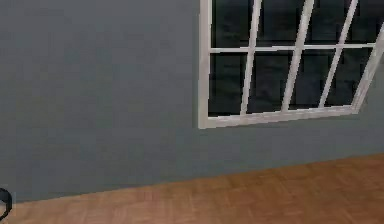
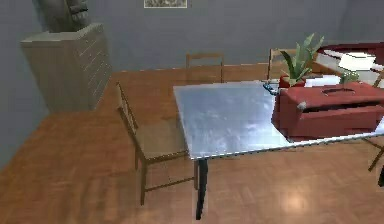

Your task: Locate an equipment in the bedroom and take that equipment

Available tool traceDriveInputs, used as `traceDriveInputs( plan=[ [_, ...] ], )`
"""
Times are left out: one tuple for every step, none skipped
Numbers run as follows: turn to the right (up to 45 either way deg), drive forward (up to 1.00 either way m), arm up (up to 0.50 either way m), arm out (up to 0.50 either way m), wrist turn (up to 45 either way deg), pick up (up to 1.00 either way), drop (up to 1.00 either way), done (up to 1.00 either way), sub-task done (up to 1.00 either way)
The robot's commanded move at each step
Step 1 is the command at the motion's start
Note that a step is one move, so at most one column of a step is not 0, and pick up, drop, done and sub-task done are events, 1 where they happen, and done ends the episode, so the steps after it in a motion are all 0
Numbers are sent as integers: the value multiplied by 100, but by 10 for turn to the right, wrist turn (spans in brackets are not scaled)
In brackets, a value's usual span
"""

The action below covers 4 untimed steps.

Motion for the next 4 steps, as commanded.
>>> traceDriveInputs(
  plan=[
    [420,0,0,0,0,0,0,0,0],
    [0,100,0,0,0,0,0,0,0],
    [450,0,0,0,0,0,0,0,0],
    [0,5,0,0,0,0,0,0,0]
  ],
)
